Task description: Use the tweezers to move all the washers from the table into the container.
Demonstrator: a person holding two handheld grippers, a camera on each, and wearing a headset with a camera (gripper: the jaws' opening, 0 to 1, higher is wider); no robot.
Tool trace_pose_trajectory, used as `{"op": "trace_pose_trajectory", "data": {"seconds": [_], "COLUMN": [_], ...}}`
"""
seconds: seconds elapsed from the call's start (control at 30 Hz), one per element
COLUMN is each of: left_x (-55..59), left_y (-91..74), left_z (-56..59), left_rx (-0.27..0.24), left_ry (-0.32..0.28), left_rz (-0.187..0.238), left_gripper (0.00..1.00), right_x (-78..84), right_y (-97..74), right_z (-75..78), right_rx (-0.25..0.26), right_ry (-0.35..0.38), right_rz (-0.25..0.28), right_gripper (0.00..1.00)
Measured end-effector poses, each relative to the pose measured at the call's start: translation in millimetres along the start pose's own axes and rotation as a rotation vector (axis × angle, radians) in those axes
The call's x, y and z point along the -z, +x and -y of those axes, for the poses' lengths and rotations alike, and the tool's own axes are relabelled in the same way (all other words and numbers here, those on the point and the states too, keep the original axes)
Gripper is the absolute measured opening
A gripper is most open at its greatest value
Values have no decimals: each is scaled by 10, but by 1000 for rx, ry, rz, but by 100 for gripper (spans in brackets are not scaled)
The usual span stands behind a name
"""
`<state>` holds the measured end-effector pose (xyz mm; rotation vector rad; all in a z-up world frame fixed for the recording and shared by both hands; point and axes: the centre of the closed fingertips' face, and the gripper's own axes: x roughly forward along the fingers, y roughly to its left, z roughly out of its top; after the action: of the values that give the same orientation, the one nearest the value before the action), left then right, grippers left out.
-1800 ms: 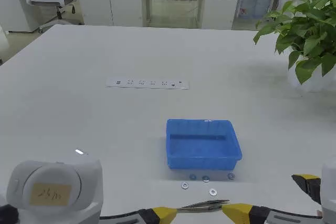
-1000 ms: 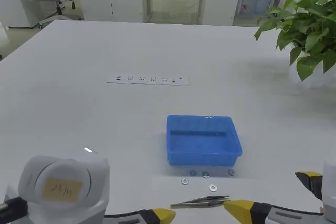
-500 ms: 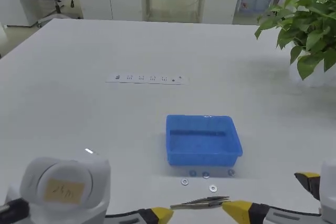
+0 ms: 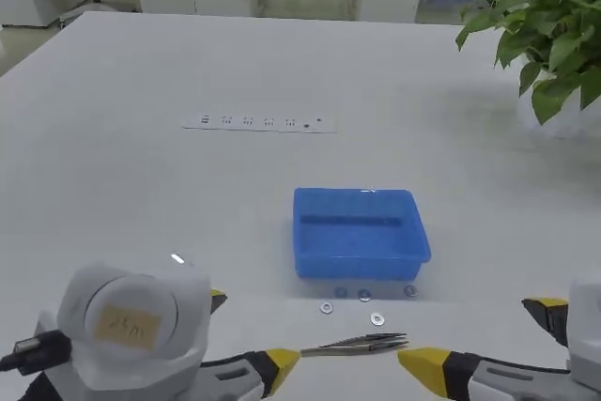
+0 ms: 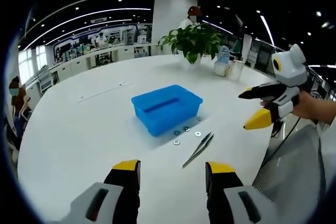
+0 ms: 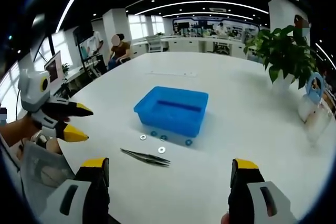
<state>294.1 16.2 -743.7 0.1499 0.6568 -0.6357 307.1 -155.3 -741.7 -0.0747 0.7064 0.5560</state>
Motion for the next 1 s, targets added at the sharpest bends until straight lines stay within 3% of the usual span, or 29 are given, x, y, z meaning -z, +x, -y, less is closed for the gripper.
{"op": "trace_pose_trajectory", "data": {"seconds": [0.23,0.37,0.77,1.0], "left_x": [131,297,442,464], "left_y": [212,368,699,772], "left_z": [61,109,192,209], "left_rx": [69,126,176,198], "left_ry": [100,188,270,296], "left_rz": [-70,-137,-189,-201], "left_gripper": [29,20,11,7], "right_x": [27,57,122,148], "right_y": [45,75,139,169], "right_z": [12,16,-30,-71], "right_rx": [-4,-7,-27,-42], "right_ry": [3,4,8,4], "right_rz": [-13,-24,-47,-61], "right_gripper": [96,95,95,95]}}
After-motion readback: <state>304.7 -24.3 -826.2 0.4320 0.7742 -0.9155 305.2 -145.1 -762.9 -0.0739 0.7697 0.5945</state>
